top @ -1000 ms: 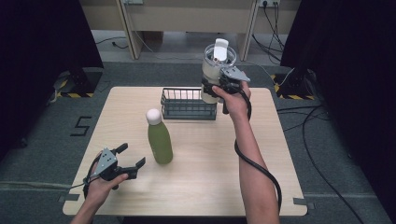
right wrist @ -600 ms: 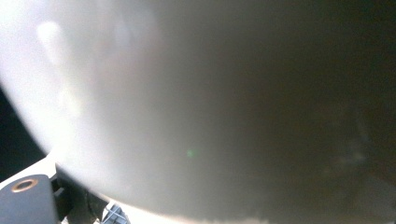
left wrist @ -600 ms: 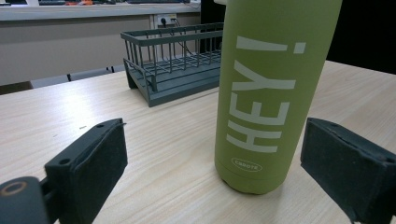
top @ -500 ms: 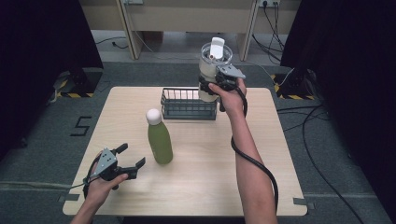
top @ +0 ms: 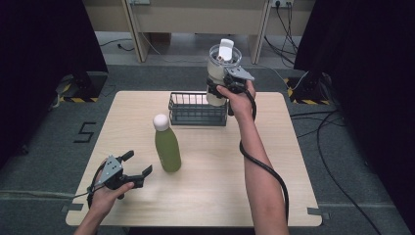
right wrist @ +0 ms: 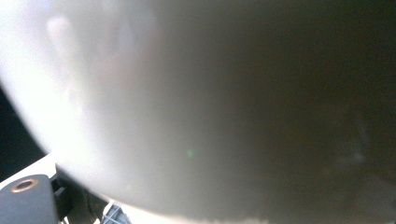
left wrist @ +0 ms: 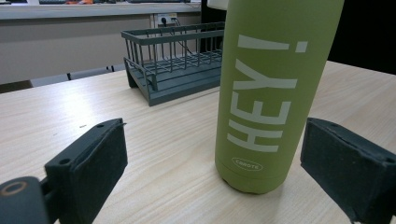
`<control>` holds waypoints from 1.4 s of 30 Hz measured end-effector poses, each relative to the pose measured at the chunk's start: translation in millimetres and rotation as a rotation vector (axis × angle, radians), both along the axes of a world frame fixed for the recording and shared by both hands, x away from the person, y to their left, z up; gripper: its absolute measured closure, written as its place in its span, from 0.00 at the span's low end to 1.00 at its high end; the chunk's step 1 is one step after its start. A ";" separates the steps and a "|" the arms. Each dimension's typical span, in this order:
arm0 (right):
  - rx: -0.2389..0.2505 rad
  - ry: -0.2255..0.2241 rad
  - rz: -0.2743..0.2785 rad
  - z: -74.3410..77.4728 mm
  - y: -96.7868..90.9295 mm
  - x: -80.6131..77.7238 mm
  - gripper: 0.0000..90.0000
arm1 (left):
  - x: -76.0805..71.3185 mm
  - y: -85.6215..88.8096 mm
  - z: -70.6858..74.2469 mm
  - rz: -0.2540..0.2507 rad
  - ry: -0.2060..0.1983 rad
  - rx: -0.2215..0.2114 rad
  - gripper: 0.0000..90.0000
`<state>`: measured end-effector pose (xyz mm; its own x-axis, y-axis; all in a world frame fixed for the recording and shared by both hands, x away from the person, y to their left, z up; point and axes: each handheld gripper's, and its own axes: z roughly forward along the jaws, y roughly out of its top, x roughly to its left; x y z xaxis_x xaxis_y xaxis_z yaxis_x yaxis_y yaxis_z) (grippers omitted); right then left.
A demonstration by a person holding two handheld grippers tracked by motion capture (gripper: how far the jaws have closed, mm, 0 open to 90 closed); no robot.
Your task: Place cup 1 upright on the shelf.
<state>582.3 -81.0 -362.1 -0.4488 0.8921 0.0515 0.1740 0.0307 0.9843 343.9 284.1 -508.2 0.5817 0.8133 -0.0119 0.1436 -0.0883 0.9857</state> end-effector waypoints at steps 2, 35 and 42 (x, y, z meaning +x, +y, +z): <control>-0.001 -0.001 0.001 -0.9 0.8 1.3 0.11 | 0.2 -0.1 -0.2 0.000 0.000 -0.002 0.07; -0.022 0.033 -0.005 -15.3 10.0 17.7 0.11 | 0.1 -1.3 -1.1 -0.007 0.004 -0.002 0.07; -0.030 0.052 -0.011 -21.7 9.9 20.5 0.11 | 0.1 -0.7 -1.1 -0.006 0.005 -0.001 0.07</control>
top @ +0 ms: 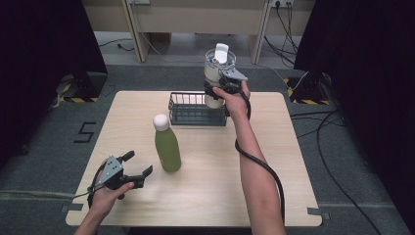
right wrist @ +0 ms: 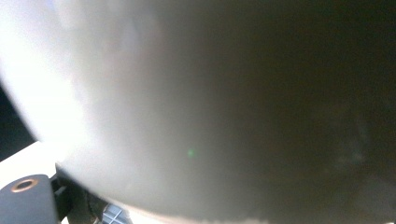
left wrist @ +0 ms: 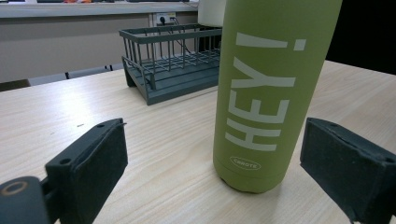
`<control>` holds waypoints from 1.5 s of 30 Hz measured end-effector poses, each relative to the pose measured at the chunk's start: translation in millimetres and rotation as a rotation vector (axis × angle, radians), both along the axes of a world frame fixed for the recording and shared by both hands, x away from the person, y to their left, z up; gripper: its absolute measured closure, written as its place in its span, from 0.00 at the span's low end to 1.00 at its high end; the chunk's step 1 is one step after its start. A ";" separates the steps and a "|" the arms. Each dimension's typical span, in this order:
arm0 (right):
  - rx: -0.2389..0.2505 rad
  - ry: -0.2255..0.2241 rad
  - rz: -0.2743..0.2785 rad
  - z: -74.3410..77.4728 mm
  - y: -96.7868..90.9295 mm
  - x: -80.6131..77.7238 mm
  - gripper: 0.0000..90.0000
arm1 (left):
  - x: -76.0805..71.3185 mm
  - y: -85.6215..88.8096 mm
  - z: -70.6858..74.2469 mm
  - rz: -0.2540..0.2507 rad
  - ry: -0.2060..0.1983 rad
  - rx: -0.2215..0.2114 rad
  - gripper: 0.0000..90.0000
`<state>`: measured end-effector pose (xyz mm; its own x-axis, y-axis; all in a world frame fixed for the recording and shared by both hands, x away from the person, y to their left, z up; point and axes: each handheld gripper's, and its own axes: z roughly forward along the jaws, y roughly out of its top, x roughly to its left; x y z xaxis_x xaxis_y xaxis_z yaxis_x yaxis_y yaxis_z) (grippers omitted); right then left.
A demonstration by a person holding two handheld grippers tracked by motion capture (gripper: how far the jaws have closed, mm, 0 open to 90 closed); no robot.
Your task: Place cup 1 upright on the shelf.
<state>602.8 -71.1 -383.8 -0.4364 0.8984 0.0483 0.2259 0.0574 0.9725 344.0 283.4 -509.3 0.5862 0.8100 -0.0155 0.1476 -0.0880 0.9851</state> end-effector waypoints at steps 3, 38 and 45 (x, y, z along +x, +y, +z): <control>0.001 0.000 0.001 -1.1 -0.4 0.5 0.11 | 0.2 -0.1 -0.2 0.000 0.001 -0.002 0.07; -0.023 0.035 -0.016 -20.8 -1.1 8.6 0.11 | 0.4 0.1 -0.7 0.000 0.003 -0.005 0.07; -0.032 0.051 -0.020 -27.2 -0.8 9.7 0.11 | 0.2 -0.3 -0.8 -0.002 0.004 -0.003 0.07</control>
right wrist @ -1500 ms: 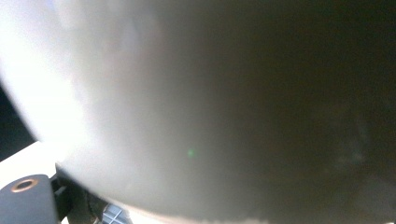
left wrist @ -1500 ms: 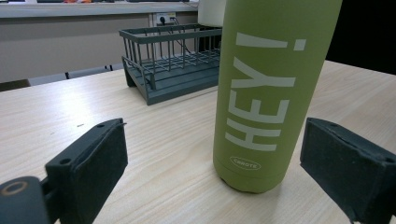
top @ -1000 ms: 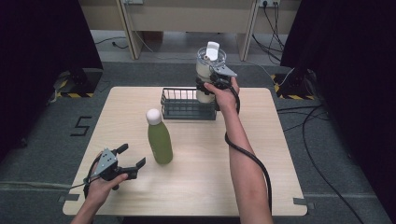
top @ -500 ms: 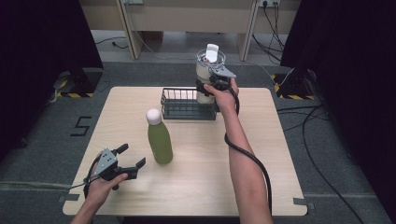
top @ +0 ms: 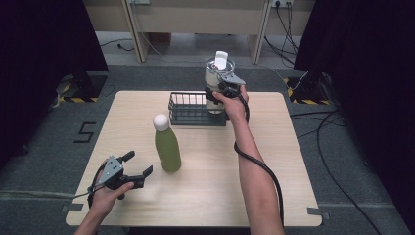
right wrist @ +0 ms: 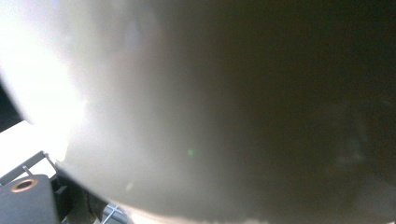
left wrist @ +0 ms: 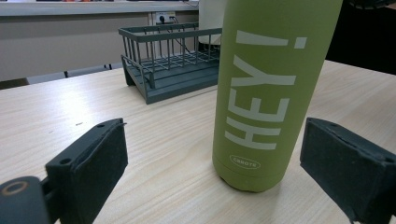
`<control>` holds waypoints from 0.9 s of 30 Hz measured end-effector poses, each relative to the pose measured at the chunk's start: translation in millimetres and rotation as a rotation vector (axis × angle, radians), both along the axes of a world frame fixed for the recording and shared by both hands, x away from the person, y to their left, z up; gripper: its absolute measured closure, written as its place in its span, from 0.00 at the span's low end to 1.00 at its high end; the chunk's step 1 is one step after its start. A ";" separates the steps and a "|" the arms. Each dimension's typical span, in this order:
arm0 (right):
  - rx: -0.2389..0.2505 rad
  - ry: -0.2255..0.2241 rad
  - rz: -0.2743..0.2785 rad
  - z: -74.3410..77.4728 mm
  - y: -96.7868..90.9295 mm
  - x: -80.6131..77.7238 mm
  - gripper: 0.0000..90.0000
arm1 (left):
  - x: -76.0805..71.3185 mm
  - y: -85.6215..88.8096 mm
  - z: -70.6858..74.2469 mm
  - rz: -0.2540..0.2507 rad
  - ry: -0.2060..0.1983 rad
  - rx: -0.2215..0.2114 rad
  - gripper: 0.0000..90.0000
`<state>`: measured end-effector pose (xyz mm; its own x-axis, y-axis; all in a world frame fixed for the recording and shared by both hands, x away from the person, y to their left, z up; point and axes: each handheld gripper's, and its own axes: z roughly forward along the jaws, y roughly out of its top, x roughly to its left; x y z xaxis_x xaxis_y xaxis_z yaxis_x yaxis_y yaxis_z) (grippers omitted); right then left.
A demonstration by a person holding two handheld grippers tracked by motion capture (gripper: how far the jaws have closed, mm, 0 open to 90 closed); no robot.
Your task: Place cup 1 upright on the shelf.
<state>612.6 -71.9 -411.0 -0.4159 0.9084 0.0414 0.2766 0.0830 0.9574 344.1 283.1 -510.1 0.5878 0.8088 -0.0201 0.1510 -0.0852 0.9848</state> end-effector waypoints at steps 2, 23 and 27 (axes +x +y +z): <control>-0.002 0.004 0.001 -1.7 0.3 0.1 0.11 | -0.1 0.0 -0.1 0.000 0.001 0.000 0.07; -0.016 0.015 -0.007 -11.4 2.6 1.5 0.11 | -0.3 -1.3 -0.3 -0.004 0.001 -0.001 0.07; -0.023 0.012 -0.008 -13.3 3.1 1.8 0.11 | -0.4 -1.2 -0.4 -0.004 0.001 -0.001 0.07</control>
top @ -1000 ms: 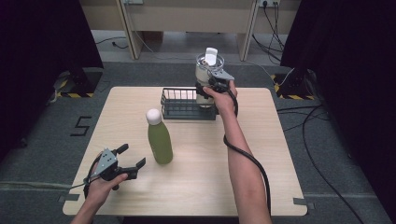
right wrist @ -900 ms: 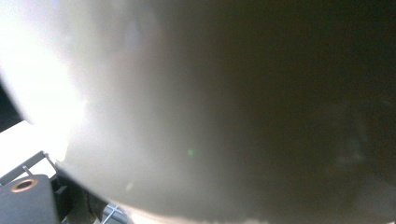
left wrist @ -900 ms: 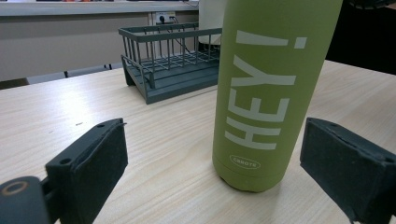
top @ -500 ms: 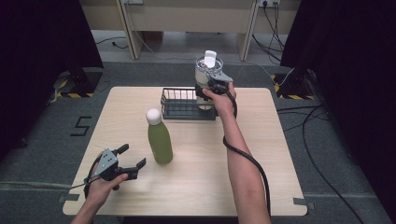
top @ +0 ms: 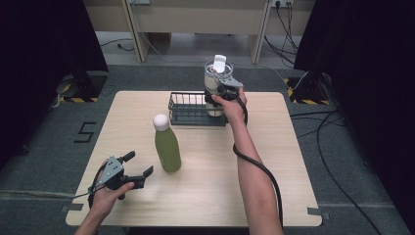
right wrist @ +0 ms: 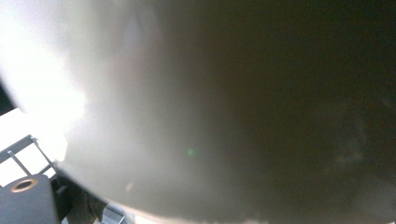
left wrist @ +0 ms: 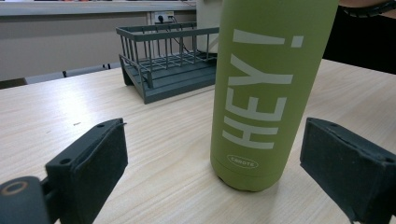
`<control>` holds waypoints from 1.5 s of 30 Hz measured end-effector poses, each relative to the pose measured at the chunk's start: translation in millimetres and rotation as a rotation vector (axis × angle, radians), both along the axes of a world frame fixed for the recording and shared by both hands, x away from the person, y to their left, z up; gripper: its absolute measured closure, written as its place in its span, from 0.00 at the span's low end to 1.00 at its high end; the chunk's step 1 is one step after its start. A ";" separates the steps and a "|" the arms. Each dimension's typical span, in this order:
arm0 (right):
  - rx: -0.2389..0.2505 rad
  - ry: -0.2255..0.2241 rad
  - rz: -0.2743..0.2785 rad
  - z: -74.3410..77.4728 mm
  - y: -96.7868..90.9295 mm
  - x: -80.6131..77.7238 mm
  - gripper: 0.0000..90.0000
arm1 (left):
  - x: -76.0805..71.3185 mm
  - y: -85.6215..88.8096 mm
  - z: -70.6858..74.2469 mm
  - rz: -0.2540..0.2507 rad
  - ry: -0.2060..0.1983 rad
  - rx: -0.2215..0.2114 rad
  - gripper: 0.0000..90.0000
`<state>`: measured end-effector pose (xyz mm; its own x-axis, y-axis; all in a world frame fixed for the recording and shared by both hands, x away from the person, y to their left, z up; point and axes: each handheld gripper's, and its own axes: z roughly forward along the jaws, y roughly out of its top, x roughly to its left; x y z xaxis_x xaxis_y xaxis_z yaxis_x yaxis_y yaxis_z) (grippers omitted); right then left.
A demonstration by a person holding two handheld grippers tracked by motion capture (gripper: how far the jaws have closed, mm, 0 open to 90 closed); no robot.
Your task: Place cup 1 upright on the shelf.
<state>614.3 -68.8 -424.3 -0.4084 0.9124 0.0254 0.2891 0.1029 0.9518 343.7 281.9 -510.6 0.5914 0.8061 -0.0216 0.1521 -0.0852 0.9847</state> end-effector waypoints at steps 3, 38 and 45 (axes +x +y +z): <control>-0.004 0.001 0.001 -0.4 0.5 0.0 0.11 | -0.1 -0.1 0.0 -0.001 0.000 0.001 0.07; -0.020 -0.010 0.018 4.1 -1.7 -13.4 0.01 | -1.3 -1.2 0.8 -0.005 -0.006 0.009 0.07; -0.024 -0.012 0.025 4.4 -5.4 -21.4 0.02 | -1.6 -1.3 1.4 -0.002 -0.008 0.010 0.07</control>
<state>592.9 -74.2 -419.9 -0.4309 0.9024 -0.0013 0.2750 0.1327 0.9523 342.1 280.5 -509.2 0.5927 0.8054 -0.0085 0.1440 -0.0956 0.9849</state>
